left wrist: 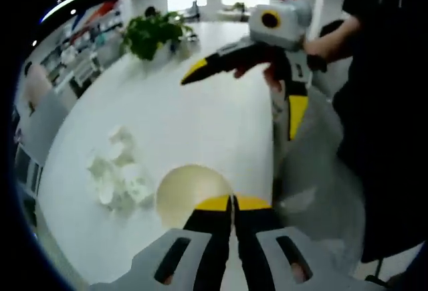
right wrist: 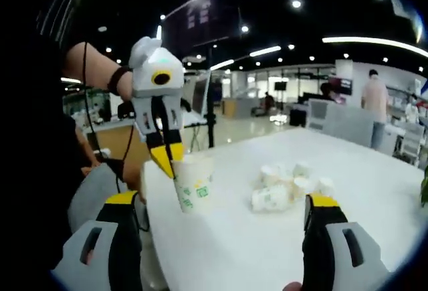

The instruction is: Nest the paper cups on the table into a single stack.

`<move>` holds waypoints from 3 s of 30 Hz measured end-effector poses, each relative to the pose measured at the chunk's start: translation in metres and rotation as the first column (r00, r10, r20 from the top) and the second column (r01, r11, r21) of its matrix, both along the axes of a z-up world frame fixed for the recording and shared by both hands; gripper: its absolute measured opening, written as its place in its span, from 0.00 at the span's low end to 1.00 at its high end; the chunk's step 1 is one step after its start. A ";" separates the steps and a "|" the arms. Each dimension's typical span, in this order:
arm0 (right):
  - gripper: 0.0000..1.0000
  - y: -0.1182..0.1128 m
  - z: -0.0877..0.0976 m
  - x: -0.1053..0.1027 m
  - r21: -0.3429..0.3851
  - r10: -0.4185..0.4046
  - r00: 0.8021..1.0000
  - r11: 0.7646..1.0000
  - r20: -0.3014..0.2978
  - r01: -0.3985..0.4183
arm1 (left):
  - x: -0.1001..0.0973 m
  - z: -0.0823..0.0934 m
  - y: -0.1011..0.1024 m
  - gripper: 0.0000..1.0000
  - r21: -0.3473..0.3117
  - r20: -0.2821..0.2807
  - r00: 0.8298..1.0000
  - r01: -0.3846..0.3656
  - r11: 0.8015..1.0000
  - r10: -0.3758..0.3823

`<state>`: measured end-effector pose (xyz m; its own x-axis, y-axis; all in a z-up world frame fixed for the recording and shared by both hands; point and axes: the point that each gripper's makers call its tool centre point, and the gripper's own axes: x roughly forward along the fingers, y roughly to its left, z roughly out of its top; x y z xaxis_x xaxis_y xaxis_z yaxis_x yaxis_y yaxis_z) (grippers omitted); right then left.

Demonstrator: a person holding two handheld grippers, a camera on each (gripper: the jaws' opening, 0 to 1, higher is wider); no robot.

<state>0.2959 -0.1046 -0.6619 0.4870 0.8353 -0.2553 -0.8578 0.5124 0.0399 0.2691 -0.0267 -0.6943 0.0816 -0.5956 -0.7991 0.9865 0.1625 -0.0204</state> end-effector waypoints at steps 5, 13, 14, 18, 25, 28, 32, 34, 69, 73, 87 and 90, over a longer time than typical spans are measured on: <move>1.00 -0.016 0.001 0.002 0.024 -0.027 1.000 0.999 -0.009 0.027 | 0.002 -0.021 0.003 0.00 0.076 0.025 0.998 0.053 0.996 -0.055; 1.00 -0.028 -0.004 -0.005 0.027 -0.040 0.998 0.999 -0.038 0.041 | 0.002 -0.049 0.003 0.00 0.165 0.080 0.981 0.161 0.973 -0.176; 1.00 -0.029 -0.002 -0.007 0.027 -0.038 0.999 0.999 -0.035 0.039 | 0.001 -0.052 0.003 0.00 0.173 0.079 0.979 0.170 0.970 -0.186; 1.00 -0.032 -0.003 -0.009 0.027 -0.039 0.999 0.999 -0.034 0.040 | -0.002 -0.066 0.006 0.00 0.216 0.076 0.971 0.207 0.954 -0.228; 1.00 -0.040 -0.004 -0.012 0.024 -0.054 0.998 0.998 -0.040 0.055 | -0.009 -0.086 0.008 0.00 0.249 0.060 0.966 0.229 0.941 -0.251; 1.00 -0.042 -0.003 -0.014 0.035 -0.065 0.997 0.997 -0.047 0.066 | -0.012 -0.092 0.008 0.00 0.257 0.055 0.963 0.241 0.936 -0.263; 1.00 -0.043 -0.006 -0.017 0.027 -0.067 0.996 0.997 -0.053 0.068 | -0.014 -0.093 0.001 0.00 0.228 0.066 0.965 0.235 0.945 -0.256; 1.00 -0.043 -0.006 -0.019 0.027 -0.068 0.996 0.997 -0.057 0.070 | -0.013 -0.097 0.001 0.00 0.236 0.073 0.964 0.232 0.944 -0.255; 1.00 -0.043 -0.008 -0.021 0.042 -0.082 0.992 0.995 -0.091 0.086 | -0.011 -0.106 -0.013 0.15 0.172 0.011 0.986 0.164 0.971 -0.168; 1.00 -0.043 -0.008 -0.021 0.042 -0.083 0.992 0.995 -0.091 0.087 | -0.009 -0.105 -0.013 0.17 0.174 0.022 0.986 0.161 0.971 -0.167; 0.99 -0.036 -0.005 -0.021 0.042 -0.071 0.993 0.996 -0.090 0.075 | -0.005 -0.088 -0.007 0.33 0.099 0.036 0.996 0.083 0.992 -0.087; 0.99 -0.034 -0.003 -0.021 0.040 -0.067 0.994 0.997 -0.090 0.071 | -0.005 -0.080 -0.005 0.37 0.073 0.047 0.997 0.060 0.996 -0.064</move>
